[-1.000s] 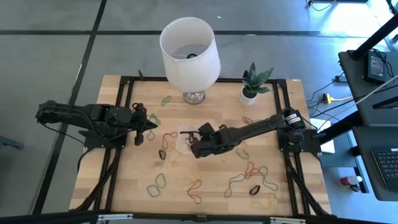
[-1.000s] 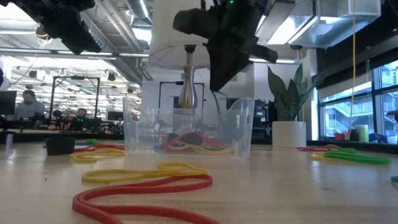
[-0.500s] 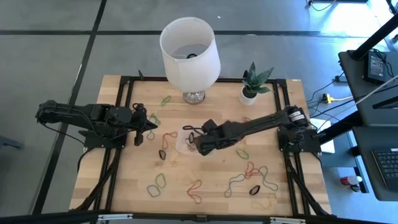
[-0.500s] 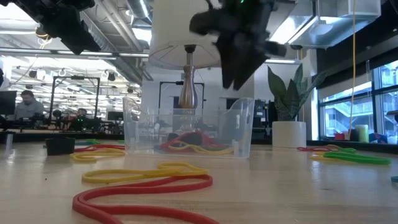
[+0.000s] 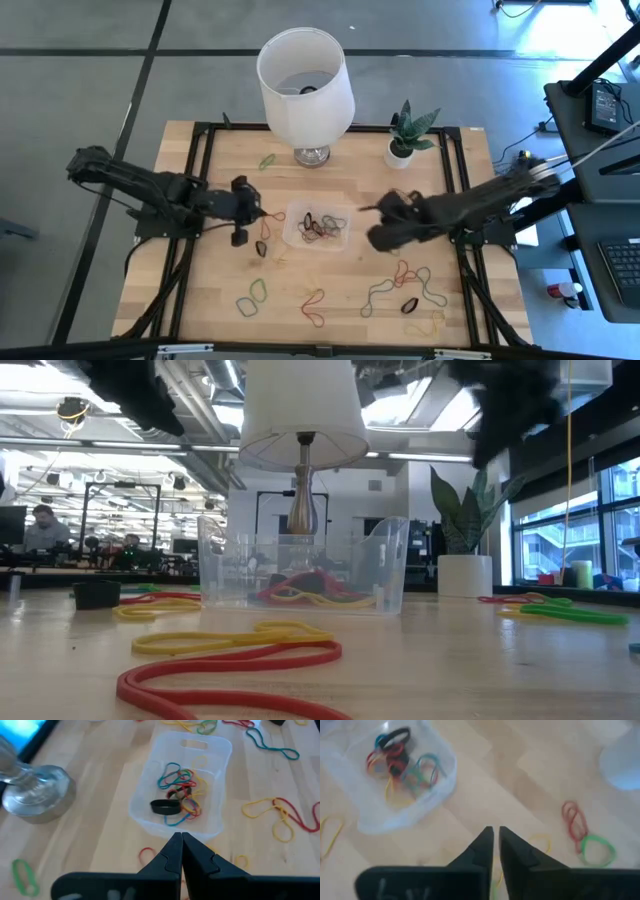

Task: Pick and place rubber bands into bin
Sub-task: Put the left black rubber band into the transparent bin

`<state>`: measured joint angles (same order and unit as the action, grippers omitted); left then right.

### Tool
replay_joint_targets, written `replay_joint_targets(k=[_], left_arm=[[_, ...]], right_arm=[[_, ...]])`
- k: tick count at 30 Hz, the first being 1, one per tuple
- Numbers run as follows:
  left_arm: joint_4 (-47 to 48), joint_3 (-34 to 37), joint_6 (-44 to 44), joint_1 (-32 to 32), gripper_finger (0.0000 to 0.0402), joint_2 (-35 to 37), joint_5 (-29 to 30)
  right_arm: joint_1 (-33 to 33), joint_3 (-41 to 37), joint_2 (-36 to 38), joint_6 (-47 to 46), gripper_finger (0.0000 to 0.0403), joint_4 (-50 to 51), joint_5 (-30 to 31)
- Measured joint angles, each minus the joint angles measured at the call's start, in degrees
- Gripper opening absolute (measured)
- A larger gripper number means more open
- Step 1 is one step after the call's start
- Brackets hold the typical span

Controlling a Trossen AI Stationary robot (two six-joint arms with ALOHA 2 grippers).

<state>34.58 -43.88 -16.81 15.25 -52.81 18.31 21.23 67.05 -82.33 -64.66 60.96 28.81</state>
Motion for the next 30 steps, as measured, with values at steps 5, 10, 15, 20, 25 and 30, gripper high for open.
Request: replay_joint_targets(k=[5,10,15,20,25,30], left_arm=[[0.5,-3.9,-9.4,1.2,0.0001,-7.3,1.3],[3.7,-8.6,-15.6,2.4,0.0002,-15.1,2.0],[10.4,-11.5,-23.3,2.6,0.0005,-20.4,1.2],[20.4,-11.6,-39.3,0.0,0.0027,-23.0,-1.3],[24.8,-10.9,-46.4,-4.4,0.0062,-26.1,-5.0],[22.1,-8.3,-43.4,-8.9,0.0106,-30.6,-9.4]], right_arm=[[3.9,-14.6,12.8,-2.8,0.0005,-8.3,-1.5],[6.2,-23.8,22.3,-2.8,0.0022,-11.4,-4.4],[6.8,-29.5,29.1,-2.0,0.0027,-11.2,-4.5],[6.8,-33.1,33.2,1.2,0.0027,-11.9,-4.6],[6.8,-34.3,35.3,4.0,0.0027,-12.6,-5.0],[6.8,-34.5,35.9,6.9,0.0027,-13.3,-5.0]])
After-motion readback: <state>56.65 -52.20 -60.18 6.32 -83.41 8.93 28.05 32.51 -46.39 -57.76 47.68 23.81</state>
